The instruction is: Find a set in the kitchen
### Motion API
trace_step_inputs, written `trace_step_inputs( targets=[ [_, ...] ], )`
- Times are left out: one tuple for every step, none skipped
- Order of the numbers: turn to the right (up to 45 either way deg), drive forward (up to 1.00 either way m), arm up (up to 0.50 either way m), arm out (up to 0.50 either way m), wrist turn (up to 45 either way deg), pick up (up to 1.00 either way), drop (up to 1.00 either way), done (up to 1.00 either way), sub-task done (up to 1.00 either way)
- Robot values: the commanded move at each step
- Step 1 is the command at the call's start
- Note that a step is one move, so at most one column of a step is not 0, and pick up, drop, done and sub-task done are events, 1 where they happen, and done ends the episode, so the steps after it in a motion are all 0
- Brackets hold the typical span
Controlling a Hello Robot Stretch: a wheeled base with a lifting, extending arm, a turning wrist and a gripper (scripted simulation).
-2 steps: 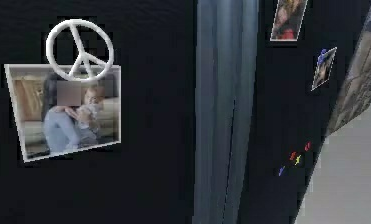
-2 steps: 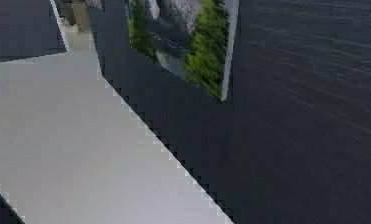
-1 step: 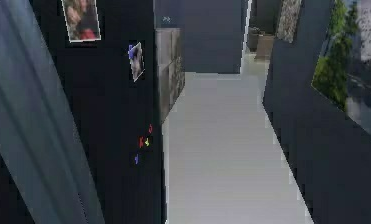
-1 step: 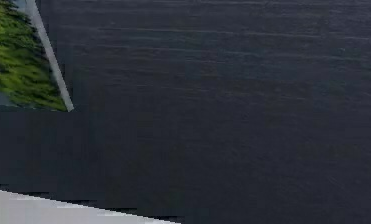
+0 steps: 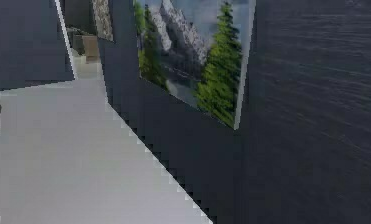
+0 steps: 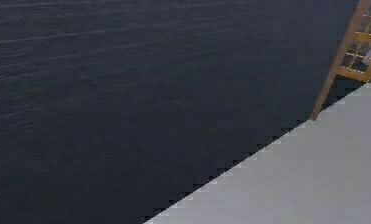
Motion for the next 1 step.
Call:
trace_step_inputs(
  targets=[
    [45.0, 0.00, 0.00, 0.00, 0.0, 0.00, 0.00, 0.00, 0.00]
  ],
)
